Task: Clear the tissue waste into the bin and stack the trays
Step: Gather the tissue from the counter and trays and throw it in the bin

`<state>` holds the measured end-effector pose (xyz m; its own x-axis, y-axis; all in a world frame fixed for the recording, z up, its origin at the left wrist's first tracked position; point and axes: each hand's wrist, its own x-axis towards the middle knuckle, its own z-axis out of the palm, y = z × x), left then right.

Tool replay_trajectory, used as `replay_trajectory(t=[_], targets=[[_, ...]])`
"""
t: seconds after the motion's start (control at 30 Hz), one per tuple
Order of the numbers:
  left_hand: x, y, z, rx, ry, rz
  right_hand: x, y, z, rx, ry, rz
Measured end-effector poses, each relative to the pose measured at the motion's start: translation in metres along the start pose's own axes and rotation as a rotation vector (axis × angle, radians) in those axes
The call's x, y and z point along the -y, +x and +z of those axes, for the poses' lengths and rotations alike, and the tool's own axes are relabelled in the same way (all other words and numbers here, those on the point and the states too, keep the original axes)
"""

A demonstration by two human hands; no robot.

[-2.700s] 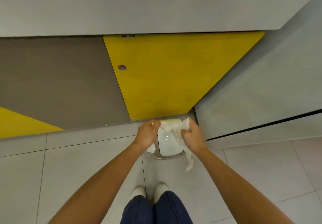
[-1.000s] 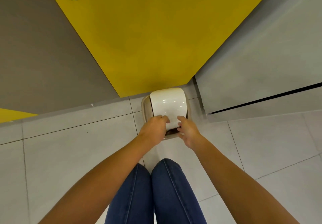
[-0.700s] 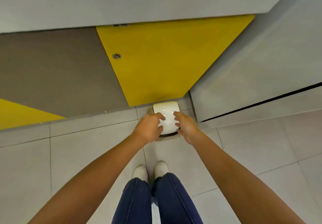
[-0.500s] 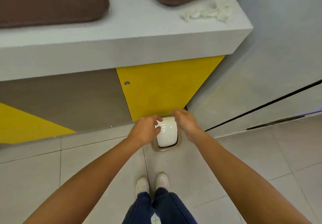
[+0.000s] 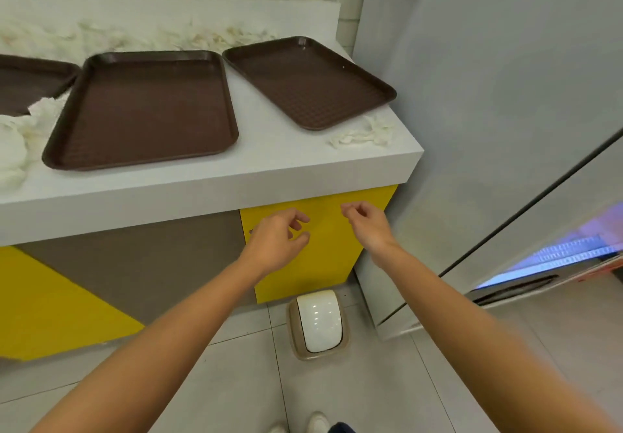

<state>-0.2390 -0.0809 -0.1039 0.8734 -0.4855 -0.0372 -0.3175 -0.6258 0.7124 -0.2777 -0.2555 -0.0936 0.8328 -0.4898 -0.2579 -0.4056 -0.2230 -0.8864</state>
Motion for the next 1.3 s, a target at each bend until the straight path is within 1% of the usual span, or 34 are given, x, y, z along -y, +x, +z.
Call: replay_trajectory(t=[0.13,0.37,0.47,0.6,0.7,0.83,0.9,1.0,1.07,1.2,1.3], targets=[[-0.017,0.015,-0.011,-0.043,-0.017,0.035,0.014,0.012,-0.012,-0.087,0.0,-0.115],[-0.041,0.063,-0.022,-0.193,-0.04,0.077,0.05,0.059,-0.024,-0.215,-0.083,-0.37],[-0.046,0.087,-0.026,-0.267,-0.031,0.071,0.064,0.089,-0.027,-0.26,-0.255,-0.431],[-0.047,0.114,-0.027,-0.322,0.015,0.033,0.071,0.129,-0.028,-0.279,-0.553,-0.445],[-0.045,0.127,-0.025,-0.334,0.019,0.006,0.07,0.151,-0.026,-0.231,-0.697,-0.403],[-0.041,0.138,-0.025,-0.341,0.02,-0.005,0.065,0.17,-0.024,-0.139,-0.736,-0.286],[-0.04,0.141,-0.026,-0.341,0.014,-0.003,0.063,0.175,-0.025,-0.117,-0.726,-0.275],[-0.038,0.143,-0.028,-0.337,0.012,-0.002,0.064,0.178,-0.024,-0.108,-0.735,-0.364],[-0.037,0.144,-0.03,-0.341,0.01,-0.004,0.065,0.178,-0.021,-0.071,-0.739,-0.444],[-0.032,0.141,-0.033,-0.358,0.017,-0.008,0.069,0.172,-0.017,0.09,-0.636,-0.612],[-0.027,0.134,-0.039,-0.395,0.045,0.004,0.079,0.161,-0.006,0.202,-0.571,-0.678]])
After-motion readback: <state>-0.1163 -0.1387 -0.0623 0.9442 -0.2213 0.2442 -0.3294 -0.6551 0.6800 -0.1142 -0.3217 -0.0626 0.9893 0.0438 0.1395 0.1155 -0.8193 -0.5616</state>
